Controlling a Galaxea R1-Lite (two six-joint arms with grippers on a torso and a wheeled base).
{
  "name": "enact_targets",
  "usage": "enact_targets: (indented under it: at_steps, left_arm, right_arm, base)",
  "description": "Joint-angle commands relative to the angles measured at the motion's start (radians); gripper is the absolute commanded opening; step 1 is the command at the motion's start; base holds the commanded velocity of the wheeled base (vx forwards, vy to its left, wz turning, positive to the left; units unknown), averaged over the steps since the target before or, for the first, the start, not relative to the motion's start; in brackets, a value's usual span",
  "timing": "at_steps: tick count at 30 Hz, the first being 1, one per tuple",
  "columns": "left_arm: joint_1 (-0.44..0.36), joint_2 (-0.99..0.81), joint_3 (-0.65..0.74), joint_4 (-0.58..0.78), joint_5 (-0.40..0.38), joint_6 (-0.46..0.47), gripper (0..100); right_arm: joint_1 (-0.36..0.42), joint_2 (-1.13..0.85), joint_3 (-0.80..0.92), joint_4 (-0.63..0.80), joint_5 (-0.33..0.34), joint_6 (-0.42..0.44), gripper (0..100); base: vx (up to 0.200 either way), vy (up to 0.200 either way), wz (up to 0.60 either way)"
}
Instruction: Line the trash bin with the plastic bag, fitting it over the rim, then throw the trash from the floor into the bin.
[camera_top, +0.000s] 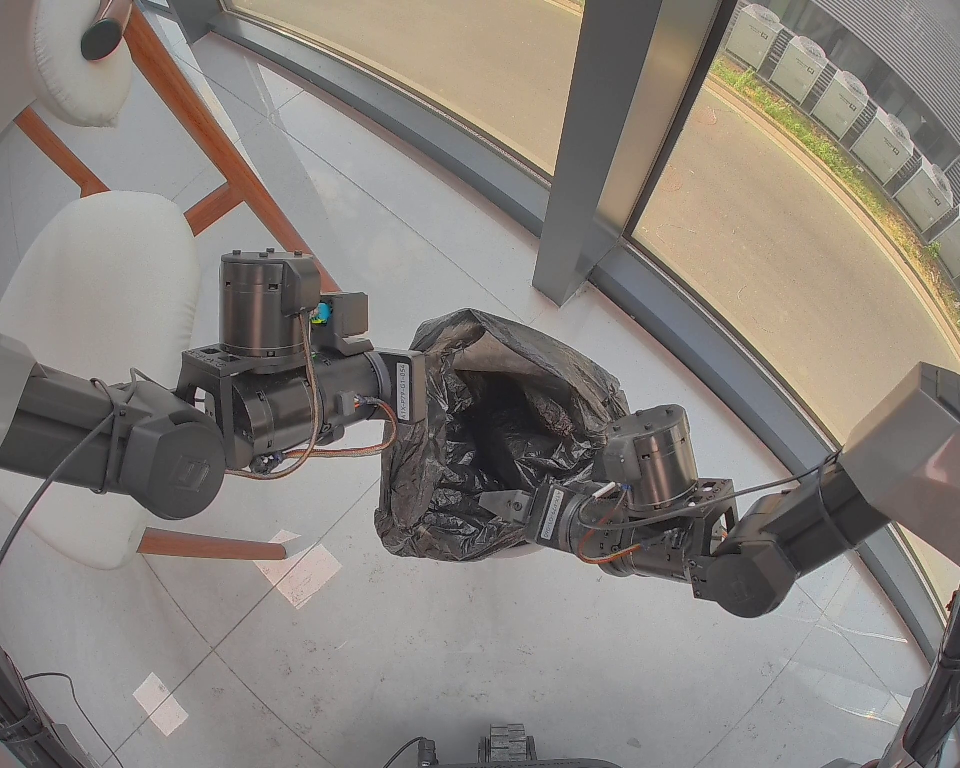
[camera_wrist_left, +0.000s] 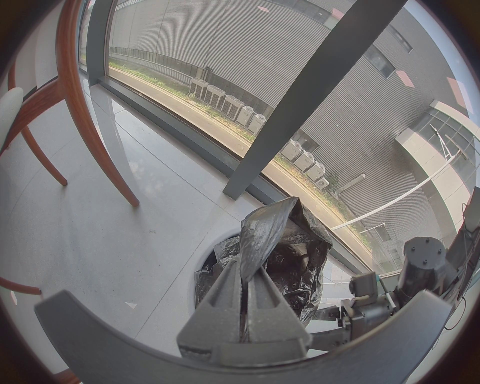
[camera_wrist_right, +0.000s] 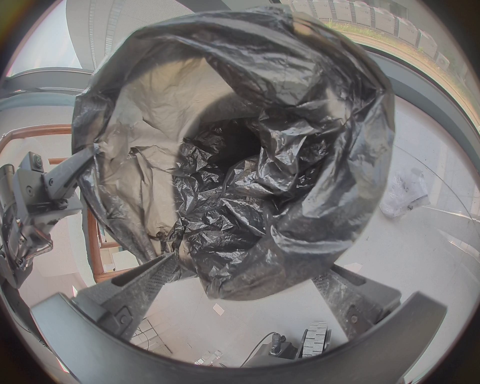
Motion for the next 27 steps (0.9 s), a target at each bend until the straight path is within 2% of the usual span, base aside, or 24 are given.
enact_targets:
  at_steps: [1, 10, 14, 17, 23, 27]
  left_arm:
    - [0.0, 0.002, -0.001, -0.001, 0.0, 0.0, 0]
    - [0.009, 0.004, 0.004, -0.001, 0.0, 0.004, 0]
    - [0.032, -0.001, 0.013, 0.007, -0.002, 0.006, 0]
    - [0.061, -0.002, 0.039, 0.006, -0.002, 0.014, 0]
    - [0.118, -0.007, 0.105, 0.003, 0.001, 0.069, 0]
    - [0.13, -0.001, 0.12, 0.001, 0.003, 0.104, 0]
  right_arm:
    - [-0.003, 0.04, -0.038, 0.002, -0.004, -0.003, 0]
    - [-0.005, -0.066, -0.036, 0.034, -0.018, -0.069, 0]
    - [-0.034, -0.135, -0.027, 0.089, -0.013, -0.147, 0]
    - [-0.068, -0.164, 0.047, 0.114, -0.003, -0.184, 0]
    - [-0.141, -0.156, 0.169, 0.098, 0.002, -0.247, 0]
    - [-0.163, -0.133, 0.177, 0.098, 0.002, -0.25, 0]
  base:
    - [0.0, 0.0, 0.0]
    - [0.0, 0.0, 0.0]
    - [0.0, 0.0, 0.0]
    - [0.0, 0.0, 0.0]
    - [0.0, 0.0, 0.0]
    - [0.0, 0.0, 0.0]
